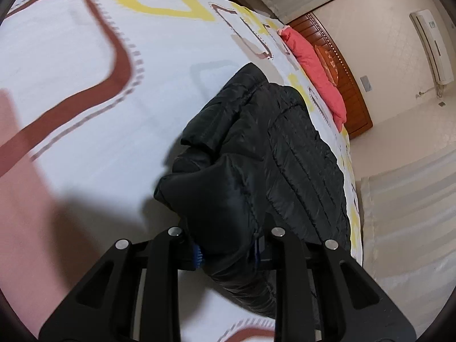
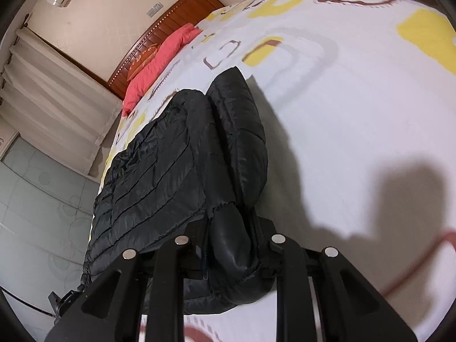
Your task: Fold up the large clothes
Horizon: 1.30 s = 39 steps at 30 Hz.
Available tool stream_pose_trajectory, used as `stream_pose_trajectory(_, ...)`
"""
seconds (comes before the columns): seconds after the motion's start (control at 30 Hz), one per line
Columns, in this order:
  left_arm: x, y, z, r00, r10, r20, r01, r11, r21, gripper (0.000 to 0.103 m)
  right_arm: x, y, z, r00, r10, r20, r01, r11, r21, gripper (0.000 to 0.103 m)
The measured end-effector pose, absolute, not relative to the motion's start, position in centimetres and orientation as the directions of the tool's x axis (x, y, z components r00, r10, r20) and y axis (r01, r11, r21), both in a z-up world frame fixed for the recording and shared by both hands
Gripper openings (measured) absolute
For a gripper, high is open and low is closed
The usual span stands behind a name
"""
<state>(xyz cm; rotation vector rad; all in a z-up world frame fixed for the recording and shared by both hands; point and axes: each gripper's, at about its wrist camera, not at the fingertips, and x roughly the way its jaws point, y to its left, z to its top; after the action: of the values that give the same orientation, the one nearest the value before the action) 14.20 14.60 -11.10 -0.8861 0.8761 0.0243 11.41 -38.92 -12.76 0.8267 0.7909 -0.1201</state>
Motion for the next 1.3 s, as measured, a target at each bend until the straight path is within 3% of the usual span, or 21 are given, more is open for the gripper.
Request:
stream_pose_trajectory(0.2, 9.3, 15.5, -11.5, 0.659, -0.324, -0.679, -0.374, 0.642, -0.669, 0.024, 7.2, -38.2, -13.3, 0.697, 0.212, -0.685, 0.391, 0.689, 0.610, 0.022)
stream_pose_trajectory(0.27, 9.1, 16.0, -12.3, 0.652, -0.337, -0.679, -0.369, 0.641, -0.673, 0.027, 7.0, -38.1, -13.6, 0.690, 0.215, -0.691, 0.383, 0.702, 0.601, 0.028)
stream_pose_trajectory(0.47, 8.0, 16.7, -11.9, 0.664, -0.284, -0.691, -0.384, 0.664, -0.641, 0.057, 6.8, -39.2, -13.8, 0.689, 0.202, -0.696, 0.424, 0.666, 0.613, 0.051)
stream_pose_trajectory(0.6, 6.4, 18.2, -11.7, 0.660, -0.239, -0.712, -0.426, 0.662, -0.617, 0.076, 5.4, -40.0, -13.4, 0.692, 0.176, -0.700, 0.443, 0.662, 0.604, 0.056)
stream_pose_trajectory(0.67, 5.6, 19.1, -12.0, 0.645, -0.255, -0.720, -0.445, 0.641, -0.626, 0.078, 4.8, -40.4, -13.3, 0.689, 0.167, -0.705, 0.450, 0.664, 0.597, 0.056)
stream_pose_trajectory(0.77, 4.4, 19.9, -11.7, 0.634, -0.247, -0.733, -0.459, 0.643, -0.613, 0.078, 3.9, -40.8, -12.6, 0.682, 0.119, -0.722, 0.471, 0.684, 0.557, 0.056)
stream_pose_trajectory(0.87, 3.4, 19.7, -9.7, 0.641, -0.144, -0.754, -0.449, 0.726, -0.520, 0.078, 3.1, -41.3, -11.7, 0.668, 0.040, -0.743, 0.510, 0.703, 0.497, 0.056)
stream_pose_trajectory(0.93, 3.3, 18.7, -7.8, 0.640, -0.010, -0.768, -0.429, 0.825, -0.368, 0.075, 3.0, -41.3, -11.0, 0.653, -0.025, -0.757, 0.528, 0.733, 0.430, 0.056)
stream_pose_trajectory(1.03, 3.9, 16.7, -6.1, 0.641, 0.146, -0.753, -0.411, 0.894, -0.177, 0.063, 3.5, -40.6, -10.3, 0.638, -0.084, -0.766, 0.532, 0.767, 0.359, 0.042)
stream_pose_trajectory(1.13, 5.1, 14.0, -5.2, 0.658, 0.187, -0.729, -0.358, 0.930, -0.085, 0.054, 5.4, -38.2, -9.4, 0.627, -0.095, -0.773, 0.491, 0.818, 0.298, 0.035)
stream_pose_trajectory(1.3, 8.7, 7.5, -4.7, 0.679, 0.165, -0.715, -0.231, 0.973, 0.004, 0.045, 9.1, -32.0, -8.1, 0.646, -0.064, -0.761, 0.346, 0.913, 0.217, 0.034)
